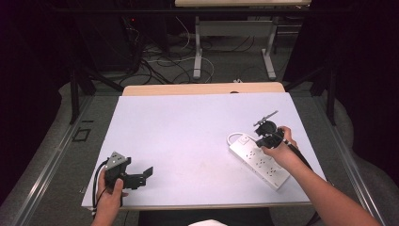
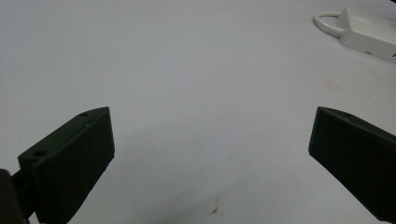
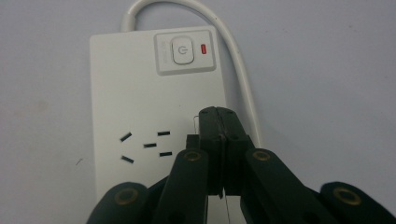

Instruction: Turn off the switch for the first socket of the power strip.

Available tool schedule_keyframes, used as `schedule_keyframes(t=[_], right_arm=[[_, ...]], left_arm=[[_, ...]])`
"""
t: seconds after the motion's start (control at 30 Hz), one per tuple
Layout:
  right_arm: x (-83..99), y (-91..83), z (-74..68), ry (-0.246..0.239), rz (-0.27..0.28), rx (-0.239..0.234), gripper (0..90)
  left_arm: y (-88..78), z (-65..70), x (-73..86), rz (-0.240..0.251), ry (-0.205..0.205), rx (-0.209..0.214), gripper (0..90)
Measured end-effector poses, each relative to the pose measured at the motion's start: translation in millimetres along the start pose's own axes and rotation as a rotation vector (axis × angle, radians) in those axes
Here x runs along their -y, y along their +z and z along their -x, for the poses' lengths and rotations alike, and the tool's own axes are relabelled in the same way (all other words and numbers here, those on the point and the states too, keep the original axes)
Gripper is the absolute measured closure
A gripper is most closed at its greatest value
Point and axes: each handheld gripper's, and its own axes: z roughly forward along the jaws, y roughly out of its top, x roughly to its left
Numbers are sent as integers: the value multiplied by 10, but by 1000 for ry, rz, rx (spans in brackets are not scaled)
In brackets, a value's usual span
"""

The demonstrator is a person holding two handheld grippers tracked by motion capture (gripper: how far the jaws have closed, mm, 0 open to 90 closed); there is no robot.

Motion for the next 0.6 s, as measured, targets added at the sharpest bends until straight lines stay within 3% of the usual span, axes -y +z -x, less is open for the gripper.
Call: schedule_keyframes(t=[0.2, 0.23, 0.6], right_arm=[[42, 48, 20, 37, -26, -22, 900], [55, 68, 43, 19, -13, -31, 900], [71, 83, 39, 26, -26, -26, 900]], left_arm=[[2, -2, 0, -1, 0, 0, 1], [2, -1, 0, -1, 1, 0, 1], [2, 1, 1, -2, 1, -1, 1]])
